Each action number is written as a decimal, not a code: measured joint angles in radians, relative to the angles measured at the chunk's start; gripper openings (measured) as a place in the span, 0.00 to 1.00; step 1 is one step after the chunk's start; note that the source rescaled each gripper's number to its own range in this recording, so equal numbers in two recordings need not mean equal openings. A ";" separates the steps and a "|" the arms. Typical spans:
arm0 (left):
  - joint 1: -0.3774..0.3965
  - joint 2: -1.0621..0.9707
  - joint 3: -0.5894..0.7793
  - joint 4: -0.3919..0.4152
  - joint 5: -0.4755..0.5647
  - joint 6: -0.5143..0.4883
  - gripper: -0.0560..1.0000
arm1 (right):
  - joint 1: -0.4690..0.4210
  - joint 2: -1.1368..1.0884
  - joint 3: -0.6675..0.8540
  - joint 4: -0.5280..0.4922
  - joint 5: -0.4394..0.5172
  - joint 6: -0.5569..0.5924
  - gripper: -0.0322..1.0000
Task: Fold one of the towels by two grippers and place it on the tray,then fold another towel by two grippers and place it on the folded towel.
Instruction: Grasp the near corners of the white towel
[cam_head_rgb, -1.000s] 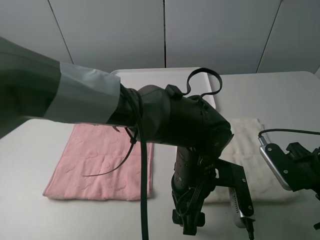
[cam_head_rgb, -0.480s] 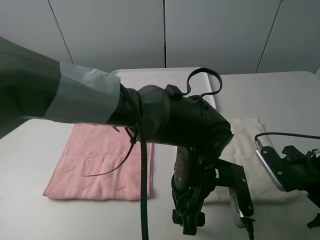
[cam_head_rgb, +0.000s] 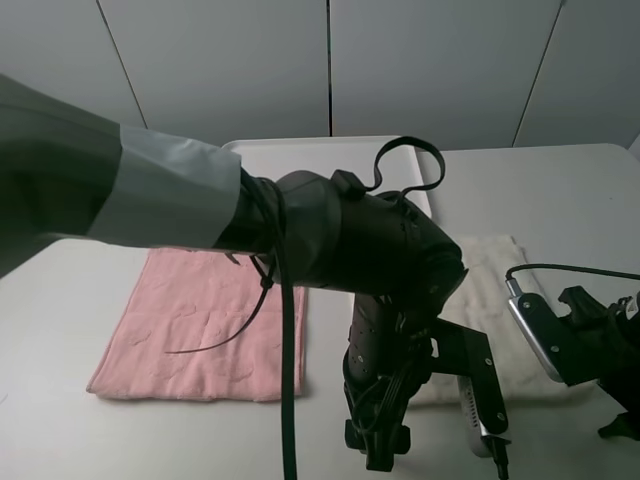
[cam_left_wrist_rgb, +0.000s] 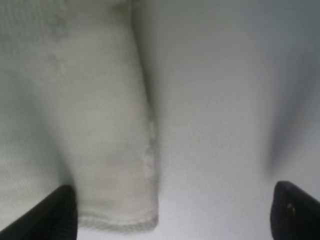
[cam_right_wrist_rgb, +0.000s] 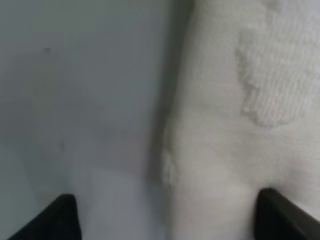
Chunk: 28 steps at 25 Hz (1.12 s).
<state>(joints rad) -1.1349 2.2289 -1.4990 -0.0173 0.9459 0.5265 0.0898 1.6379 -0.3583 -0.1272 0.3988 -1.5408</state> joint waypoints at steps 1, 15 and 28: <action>0.000 0.000 0.000 0.000 0.000 0.000 1.00 | 0.000 0.000 0.000 -0.020 0.000 0.010 0.72; 0.000 0.000 0.000 0.002 -0.015 -0.015 1.00 | 0.002 0.000 0.002 -0.071 -0.044 0.023 0.06; 0.000 0.002 0.000 0.002 -0.052 -0.026 1.00 | 0.002 0.000 0.002 -0.071 -0.044 0.027 0.06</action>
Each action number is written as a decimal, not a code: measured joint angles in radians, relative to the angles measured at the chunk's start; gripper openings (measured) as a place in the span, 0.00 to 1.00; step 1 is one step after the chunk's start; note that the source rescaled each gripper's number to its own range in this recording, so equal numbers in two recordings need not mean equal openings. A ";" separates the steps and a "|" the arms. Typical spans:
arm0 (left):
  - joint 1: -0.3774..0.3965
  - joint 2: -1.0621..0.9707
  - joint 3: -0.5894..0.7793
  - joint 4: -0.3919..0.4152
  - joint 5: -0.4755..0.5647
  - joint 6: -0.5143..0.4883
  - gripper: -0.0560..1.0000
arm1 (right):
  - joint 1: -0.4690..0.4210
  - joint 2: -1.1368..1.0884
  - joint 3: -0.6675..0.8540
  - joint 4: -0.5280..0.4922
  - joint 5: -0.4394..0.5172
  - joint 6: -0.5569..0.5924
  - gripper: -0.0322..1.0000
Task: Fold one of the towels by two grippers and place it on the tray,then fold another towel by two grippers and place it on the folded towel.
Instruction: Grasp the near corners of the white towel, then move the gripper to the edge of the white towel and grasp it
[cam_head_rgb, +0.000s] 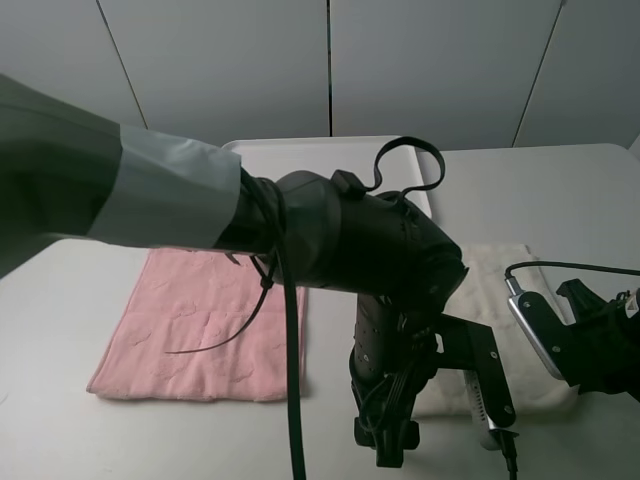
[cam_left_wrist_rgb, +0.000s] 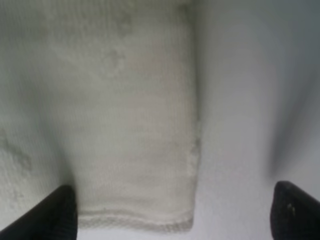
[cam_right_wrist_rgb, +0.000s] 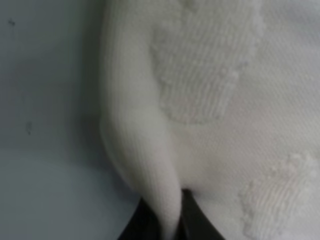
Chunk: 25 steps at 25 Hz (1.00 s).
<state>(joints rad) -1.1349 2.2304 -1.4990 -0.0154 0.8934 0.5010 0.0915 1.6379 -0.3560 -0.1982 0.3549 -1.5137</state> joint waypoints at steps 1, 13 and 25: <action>-0.002 0.000 0.000 0.000 0.000 0.000 1.00 | 0.000 0.000 0.000 0.000 0.000 0.000 0.06; -0.043 0.028 -0.009 0.080 0.010 -0.050 0.98 | 0.000 0.000 0.002 0.000 -0.002 0.011 0.06; -0.045 0.029 -0.010 0.140 -0.037 -0.158 0.16 | 0.000 0.000 0.002 0.026 -0.004 0.015 0.06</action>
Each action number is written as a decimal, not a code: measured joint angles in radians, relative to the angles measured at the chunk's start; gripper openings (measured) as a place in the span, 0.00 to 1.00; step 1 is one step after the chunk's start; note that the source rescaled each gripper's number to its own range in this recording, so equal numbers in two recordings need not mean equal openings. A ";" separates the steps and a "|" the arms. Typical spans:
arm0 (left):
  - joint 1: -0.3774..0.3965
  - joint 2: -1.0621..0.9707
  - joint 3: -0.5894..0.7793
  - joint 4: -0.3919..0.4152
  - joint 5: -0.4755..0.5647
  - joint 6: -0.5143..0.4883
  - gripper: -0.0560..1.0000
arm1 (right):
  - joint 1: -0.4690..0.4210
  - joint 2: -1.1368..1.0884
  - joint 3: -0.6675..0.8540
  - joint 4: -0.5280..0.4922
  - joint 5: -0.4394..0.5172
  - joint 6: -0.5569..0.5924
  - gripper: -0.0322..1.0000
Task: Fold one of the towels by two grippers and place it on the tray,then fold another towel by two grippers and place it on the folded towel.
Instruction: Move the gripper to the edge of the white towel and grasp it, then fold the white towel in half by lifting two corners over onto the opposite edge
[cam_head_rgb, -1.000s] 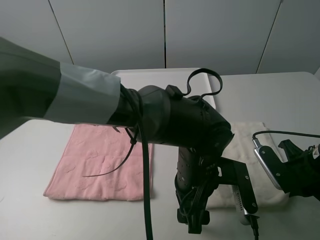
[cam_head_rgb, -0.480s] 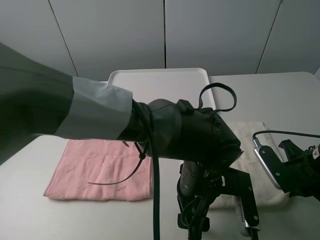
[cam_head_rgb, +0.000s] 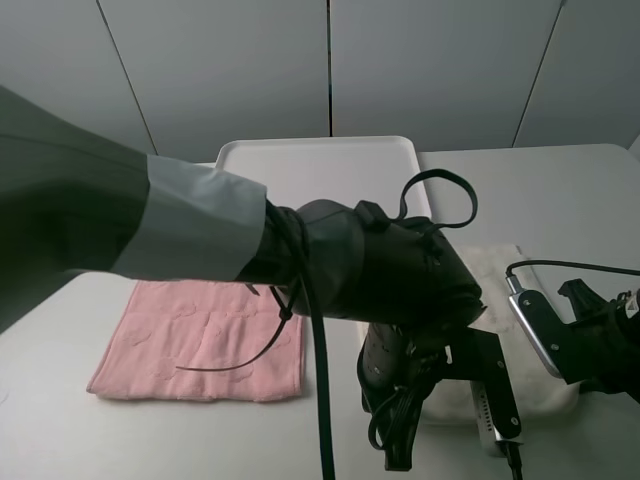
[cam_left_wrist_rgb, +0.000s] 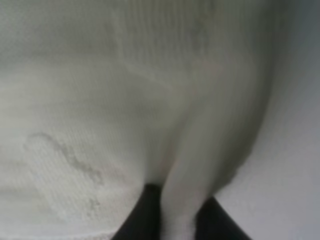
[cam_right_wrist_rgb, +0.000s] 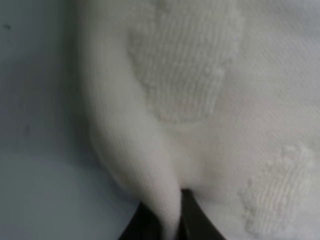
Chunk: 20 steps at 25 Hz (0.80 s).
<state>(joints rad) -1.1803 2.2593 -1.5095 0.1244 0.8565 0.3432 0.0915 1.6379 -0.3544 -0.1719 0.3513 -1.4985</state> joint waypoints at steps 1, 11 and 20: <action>0.000 0.000 0.000 0.004 -0.005 -0.005 0.09 | 0.000 0.000 0.000 0.010 0.000 0.000 0.06; 0.002 0.000 0.000 0.018 -0.022 -0.026 0.05 | -0.002 0.000 0.001 0.162 -0.017 0.026 0.05; 0.111 -0.046 0.000 -0.027 -0.063 -0.028 0.05 | -0.002 -0.075 0.031 0.265 -0.063 0.094 0.05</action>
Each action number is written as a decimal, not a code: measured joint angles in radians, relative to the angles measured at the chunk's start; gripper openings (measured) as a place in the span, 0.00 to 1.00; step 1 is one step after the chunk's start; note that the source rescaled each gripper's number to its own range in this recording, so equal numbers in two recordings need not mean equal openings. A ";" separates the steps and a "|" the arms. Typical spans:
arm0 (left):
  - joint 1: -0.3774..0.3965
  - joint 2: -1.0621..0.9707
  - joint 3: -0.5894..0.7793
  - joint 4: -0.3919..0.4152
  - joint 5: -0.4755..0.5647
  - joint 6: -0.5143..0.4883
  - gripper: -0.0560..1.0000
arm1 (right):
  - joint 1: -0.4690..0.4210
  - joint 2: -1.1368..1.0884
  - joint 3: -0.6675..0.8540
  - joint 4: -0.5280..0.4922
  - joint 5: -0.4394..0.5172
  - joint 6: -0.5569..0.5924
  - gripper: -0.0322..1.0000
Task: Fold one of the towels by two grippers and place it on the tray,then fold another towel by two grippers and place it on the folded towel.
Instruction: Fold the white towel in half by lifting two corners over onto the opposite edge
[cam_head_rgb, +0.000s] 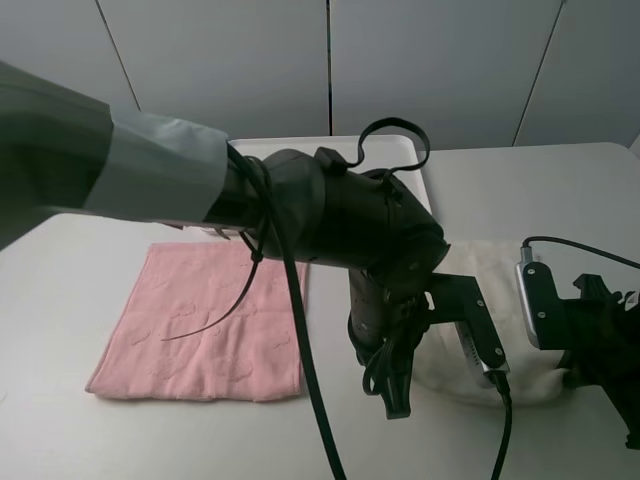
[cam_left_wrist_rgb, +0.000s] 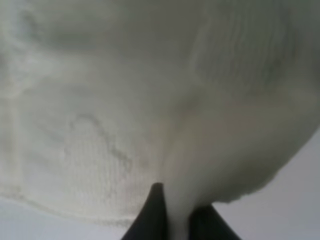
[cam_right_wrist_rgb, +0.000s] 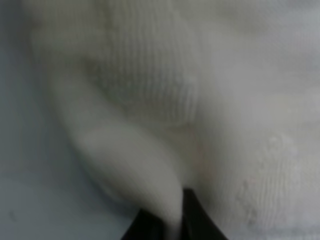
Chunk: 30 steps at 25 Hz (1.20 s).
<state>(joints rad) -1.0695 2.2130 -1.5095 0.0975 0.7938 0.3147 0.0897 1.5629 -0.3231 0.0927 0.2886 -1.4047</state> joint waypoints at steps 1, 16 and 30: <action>0.016 -0.011 0.000 -0.016 -0.004 0.000 0.05 | 0.000 -0.017 0.003 0.004 0.000 0.021 0.05; 0.160 -0.106 0.000 -0.211 -0.075 0.028 0.05 | 0.000 -0.206 -0.081 0.168 0.006 0.505 0.05; 0.251 -0.106 0.000 -0.275 -0.135 -0.020 0.05 | 0.000 -0.093 -0.253 0.179 0.020 0.932 0.05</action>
<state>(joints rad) -0.8181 2.1075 -1.5095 -0.1776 0.6586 0.2947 0.0897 1.4695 -0.5756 0.2718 0.3086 -0.4727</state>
